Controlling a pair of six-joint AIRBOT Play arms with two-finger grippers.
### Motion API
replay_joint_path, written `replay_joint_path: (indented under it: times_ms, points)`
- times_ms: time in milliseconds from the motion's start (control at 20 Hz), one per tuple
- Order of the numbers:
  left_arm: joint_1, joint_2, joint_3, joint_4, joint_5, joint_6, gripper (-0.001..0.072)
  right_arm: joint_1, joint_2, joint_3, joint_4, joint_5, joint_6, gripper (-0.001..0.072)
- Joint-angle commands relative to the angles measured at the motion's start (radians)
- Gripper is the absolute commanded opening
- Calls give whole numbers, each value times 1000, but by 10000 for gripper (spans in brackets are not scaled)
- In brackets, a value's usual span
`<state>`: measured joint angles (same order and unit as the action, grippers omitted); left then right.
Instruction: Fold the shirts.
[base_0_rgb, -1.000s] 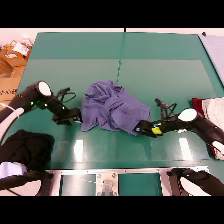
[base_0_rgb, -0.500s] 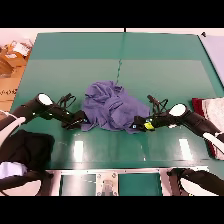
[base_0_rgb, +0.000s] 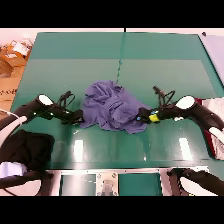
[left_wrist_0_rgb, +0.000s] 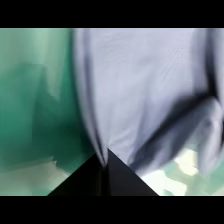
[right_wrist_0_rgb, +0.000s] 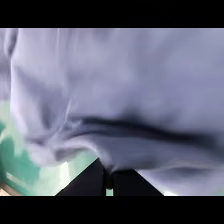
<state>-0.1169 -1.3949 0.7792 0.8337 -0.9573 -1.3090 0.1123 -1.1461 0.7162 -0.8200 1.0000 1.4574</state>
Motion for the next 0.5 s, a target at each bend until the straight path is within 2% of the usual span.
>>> replay_joint_path:
  times_ms: [0, 250, 450]
  points:
    - [39, 71, 37, 108, -31, -64, 19, -167, 44, 55, -81, 58, 0, 16]
    - [202, 167, 37, 138, -87, -60, 19, -443, 113, 66, -121, 77, 0, 16]
    - [258, 186, 38, 153, -134, -44, 19, -514, 113, 42, -135, 79, 0, 16]
